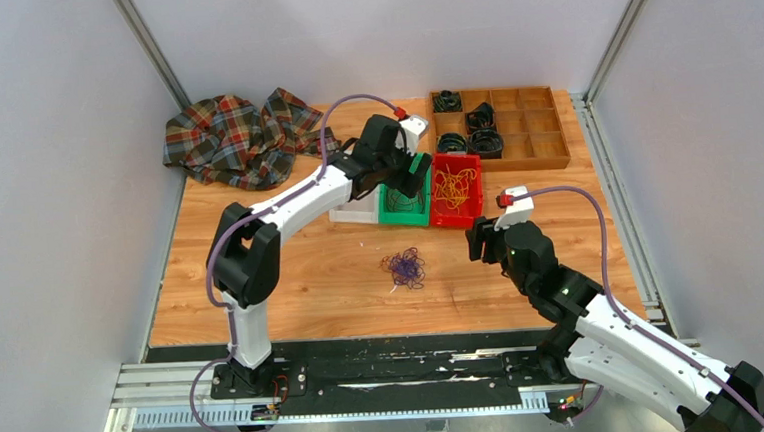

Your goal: Untangle the cables

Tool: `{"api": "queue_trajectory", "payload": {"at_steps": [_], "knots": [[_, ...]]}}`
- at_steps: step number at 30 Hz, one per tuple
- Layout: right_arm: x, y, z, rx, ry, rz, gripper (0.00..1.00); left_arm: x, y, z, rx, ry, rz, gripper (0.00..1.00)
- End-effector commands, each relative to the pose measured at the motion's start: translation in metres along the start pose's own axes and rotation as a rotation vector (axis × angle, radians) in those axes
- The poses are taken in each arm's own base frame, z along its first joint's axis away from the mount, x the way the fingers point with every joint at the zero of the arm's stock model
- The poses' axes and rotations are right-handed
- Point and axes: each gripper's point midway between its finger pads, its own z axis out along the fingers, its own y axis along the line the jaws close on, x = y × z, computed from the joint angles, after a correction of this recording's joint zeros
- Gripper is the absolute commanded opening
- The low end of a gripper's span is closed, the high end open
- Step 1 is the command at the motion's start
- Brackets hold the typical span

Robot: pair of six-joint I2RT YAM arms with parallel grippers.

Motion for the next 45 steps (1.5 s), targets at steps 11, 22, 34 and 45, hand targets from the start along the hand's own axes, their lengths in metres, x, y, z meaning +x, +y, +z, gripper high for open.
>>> {"api": "queue_trajectory", "payload": {"at_steps": [11, 22, 34, 45], "knots": [[0.009, 0.048, 0.017, -0.239, 0.04, -0.024, 0.64, 0.056, -0.043, -0.138, 0.338, 0.154, 0.277, 0.98], [0.04, 0.066, 0.019, -0.31, 0.159, 0.03, 0.42, 0.127, -0.075, -0.11, 0.558, 0.154, 0.279, 0.78], [0.052, 0.065, 0.019, -0.306, 0.192, 0.036, 0.4, 0.163, -0.068, -0.064, 0.619, 0.267, 0.36, 0.48], [0.043, 0.084, 0.031, -0.363, 0.17, 0.043, 0.36, 0.148, -0.057, -0.093, 0.558, 0.257, 0.418, 0.01]]}}
